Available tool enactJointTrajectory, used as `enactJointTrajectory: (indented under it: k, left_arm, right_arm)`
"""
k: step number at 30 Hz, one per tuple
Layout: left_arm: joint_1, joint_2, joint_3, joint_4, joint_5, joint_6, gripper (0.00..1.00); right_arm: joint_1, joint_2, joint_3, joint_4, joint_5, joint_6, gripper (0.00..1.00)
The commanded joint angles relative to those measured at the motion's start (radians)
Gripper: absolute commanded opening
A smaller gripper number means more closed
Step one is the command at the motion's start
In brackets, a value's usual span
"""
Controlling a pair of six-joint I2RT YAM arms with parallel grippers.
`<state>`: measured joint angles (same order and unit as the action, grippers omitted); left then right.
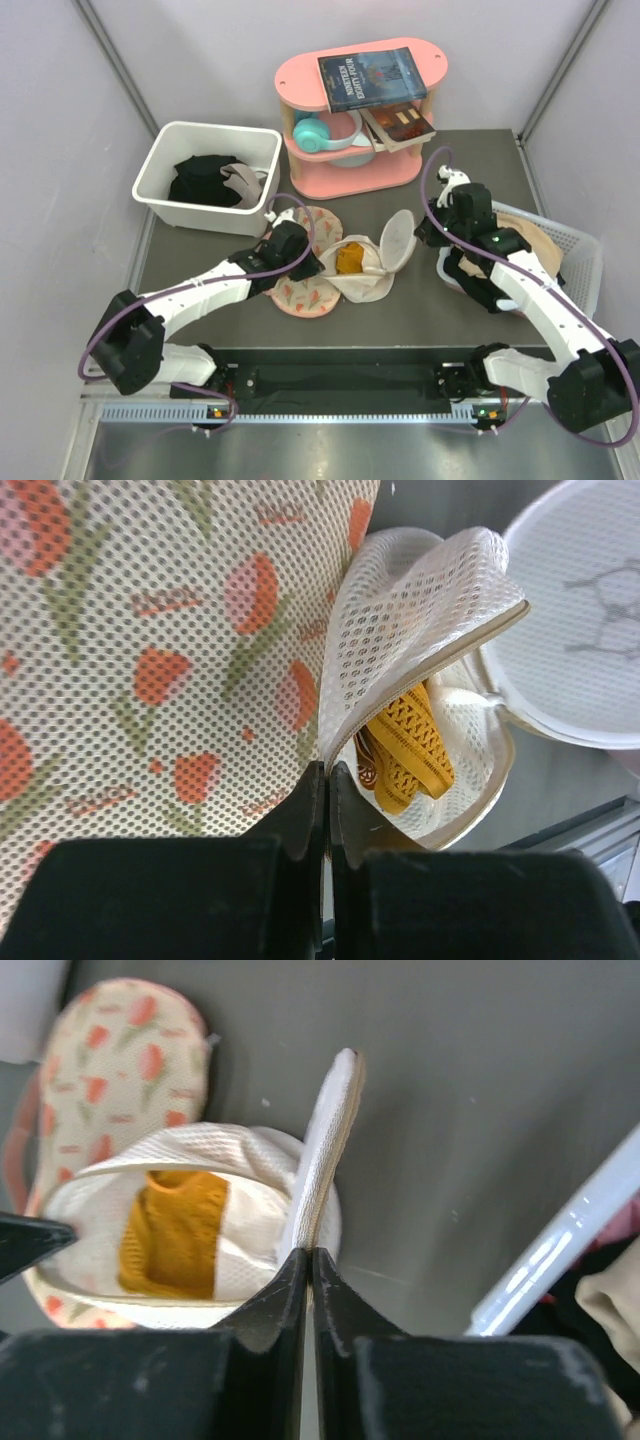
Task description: Unzip the laundry bag and remove the bra
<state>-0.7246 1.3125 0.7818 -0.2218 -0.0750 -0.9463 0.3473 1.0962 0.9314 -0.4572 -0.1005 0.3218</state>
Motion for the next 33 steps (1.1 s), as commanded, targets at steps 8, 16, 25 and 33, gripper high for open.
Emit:
enactJointTrajectory:
  k: [8,16,25,33]
  left_arm:
    - [-0.036,0.042,0.066,0.068,-0.011,-0.025,0.0]
    - [-0.036,0.011,0.088,0.029,-0.048,-0.016,0.0]
    - [-0.071,-0.03,0.282,-0.137,-0.155,0.119,0.65]
    - [-0.171,0.206,0.531,-0.197,-0.085,0.293,0.66]
  right_arm:
    - [-0.079,-0.013,0.119,-0.136,0.097,-0.136,0.57]
    - [-0.08,-0.029,0.257,-0.205,-0.037,-0.15,0.64]
    - [-0.064,-0.053,0.055,-0.064,-0.235,0.002,0.62]
    - [0.002,-0.052,-0.08,-0.008,-0.258,0.062,0.61]
